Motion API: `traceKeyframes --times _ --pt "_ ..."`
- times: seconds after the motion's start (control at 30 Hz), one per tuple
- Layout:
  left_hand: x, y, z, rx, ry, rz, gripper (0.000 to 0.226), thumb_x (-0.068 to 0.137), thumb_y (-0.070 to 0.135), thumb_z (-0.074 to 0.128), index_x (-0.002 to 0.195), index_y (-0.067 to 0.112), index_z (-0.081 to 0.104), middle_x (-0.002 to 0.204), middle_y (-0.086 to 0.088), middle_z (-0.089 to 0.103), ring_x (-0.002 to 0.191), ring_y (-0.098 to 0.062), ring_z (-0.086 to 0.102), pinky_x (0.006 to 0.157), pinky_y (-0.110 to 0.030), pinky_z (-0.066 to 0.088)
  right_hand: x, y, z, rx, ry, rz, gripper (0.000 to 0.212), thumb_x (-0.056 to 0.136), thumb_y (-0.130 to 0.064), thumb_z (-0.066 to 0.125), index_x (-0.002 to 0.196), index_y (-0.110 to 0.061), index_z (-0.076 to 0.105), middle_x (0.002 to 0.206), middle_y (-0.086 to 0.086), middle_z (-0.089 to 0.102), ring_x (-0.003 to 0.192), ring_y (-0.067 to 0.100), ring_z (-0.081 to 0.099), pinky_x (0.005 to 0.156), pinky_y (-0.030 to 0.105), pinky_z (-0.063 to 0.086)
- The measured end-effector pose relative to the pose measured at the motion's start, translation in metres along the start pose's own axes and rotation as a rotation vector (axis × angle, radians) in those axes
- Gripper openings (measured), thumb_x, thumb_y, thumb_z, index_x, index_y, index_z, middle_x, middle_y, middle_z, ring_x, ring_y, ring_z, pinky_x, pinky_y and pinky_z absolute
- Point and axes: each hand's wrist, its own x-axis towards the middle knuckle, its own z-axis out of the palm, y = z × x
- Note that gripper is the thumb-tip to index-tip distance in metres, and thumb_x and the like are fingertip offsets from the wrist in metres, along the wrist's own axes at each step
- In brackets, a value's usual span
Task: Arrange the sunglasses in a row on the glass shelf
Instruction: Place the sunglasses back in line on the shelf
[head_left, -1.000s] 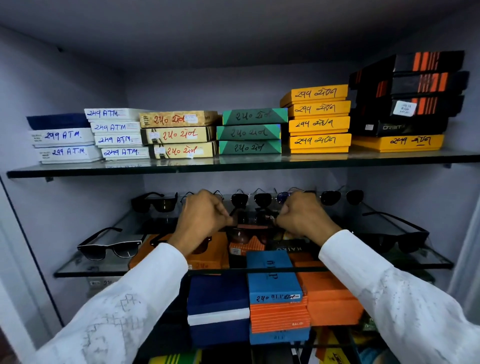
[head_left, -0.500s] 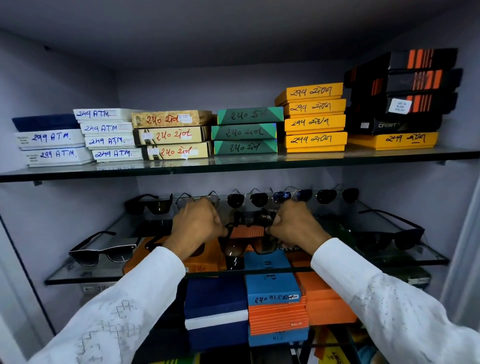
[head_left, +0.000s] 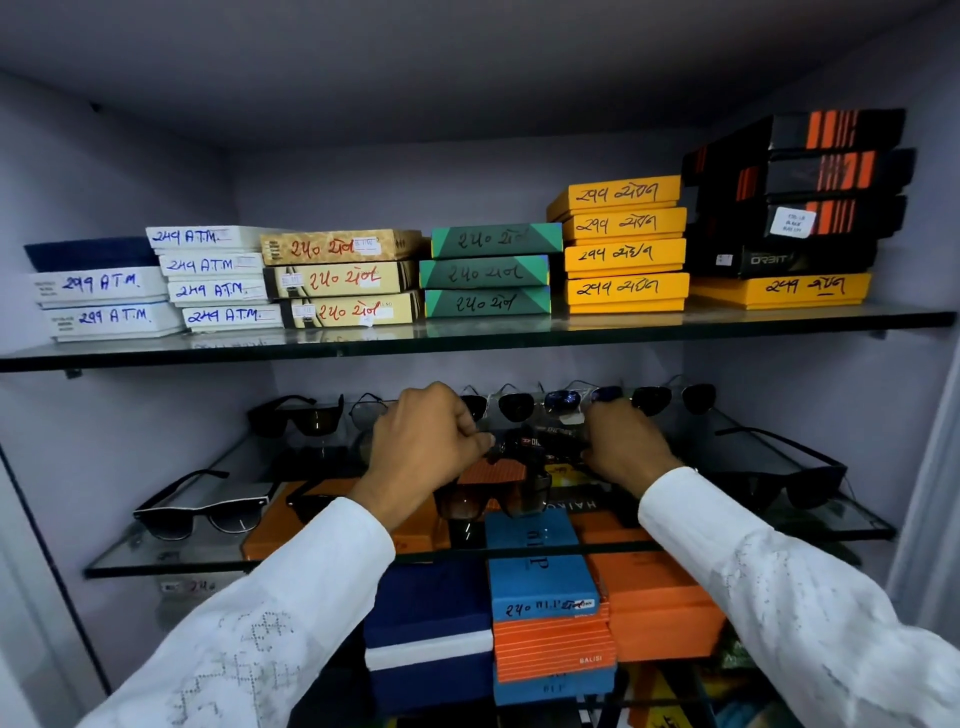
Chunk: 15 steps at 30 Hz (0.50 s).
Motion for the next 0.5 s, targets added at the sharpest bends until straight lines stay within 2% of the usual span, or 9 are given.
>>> traceKeyframes --times 0.1,0.2,0.27,0.3,0.37,0.43,0.5 --pt "0.0 0.009 0.005 -0.092 -0.005 0.057 0.017 0.082 0.037 0.079 0.09 0.023 0.08 0.084 0.004 0.077 0.085 -0.017 0.073 0.078 -0.039 0.062 -0.002 0.005 0.0 0.043 0.056 -0.037 0.027 0.089 -0.012 0.066 0.115 -0.004 0.07 0.112 0.021 0.07 0.102 0.037 0.069 0.084 0.04 0.06" --pt "0.004 0.018 0.014 -0.156 -0.002 0.144 0.032 0.089 0.029 0.074 0.119 0.018 0.074 0.107 -0.004 0.078 0.095 -0.021 0.074 0.088 -0.037 0.061 -0.006 0.015 -0.009 0.121 0.148 -0.128 0.023 0.092 -0.019 0.066 0.112 -0.012 0.076 0.107 0.018 0.073 0.098 0.035 0.071 0.087 0.041 0.06" --pt "0.008 0.026 0.021 -0.149 0.008 0.183 0.04 0.091 0.029 0.071 0.129 0.016 0.069 0.116 -0.008 0.076 0.098 -0.024 0.073 0.092 -0.036 0.059 -0.011 0.023 -0.018 0.225 0.189 -0.219 0.025 0.093 -0.021 0.067 0.117 -0.017 0.076 0.11 0.012 0.075 0.096 0.027 0.072 0.088 0.035 0.059" --pt "0.01 0.03 0.025 -0.156 0.014 0.193 0.039 0.092 0.029 0.071 0.129 0.015 0.069 0.117 -0.009 0.076 0.096 -0.024 0.072 0.093 -0.035 0.058 -0.013 0.028 -0.024 0.272 0.197 -0.264 0.026 0.094 -0.021 0.068 0.118 -0.017 0.076 0.11 0.009 0.077 0.093 0.02 0.072 0.086 0.029 0.057" --pt "0.013 0.037 0.03 -0.209 0.036 0.192 0.031 0.092 0.028 0.072 0.119 0.014 0.075 0.108 -0.007 0.078 0.081 -0.016 0.068 0.09 -0.033 0.059 -0.016 0.035 -0.034 0.357 0.204 -0.311 0.024 0.092 -0.021 0.071 0.116 -0.017 0.077 0.107 0.004 0.079 0.084 0.01 0.07 0.079 0.02 0.052" --pt "0.015 0.044 0.032 -0.253 0.043 0.197 0.021 0.088 0.03 0.076 0.101 0.014 0.081 0.093 -0.002 0.078 0.073 -0.01 0.067 0.081 -0.029 0.06 -0.019 0.045 -0.042 0.41 0.217 -0.3 0.023 0.09 -0.02 0.074 0.112 -0.016 0.079 0.107 0.002 0.08 0.088 0.01 0.071 0.08 0.019 0.052" --pt "0.017 0.051 0.033 -0.25 0.025 0.214 0.017 0.085 0.032 0.079 0.087 0.016 0.083 0.081 0.002 0.077 0.071 -0.009 0.069 0.071 -0.026 0.057 -0.02 0.055 -0.046 0.458 0.236 -0.251 0.023 0.086 -0.019 0.078 0.109 -0.014 0.081 0.106 0.002 0.08 0.089 0.007 0.071 0.075 0.007 0.048"
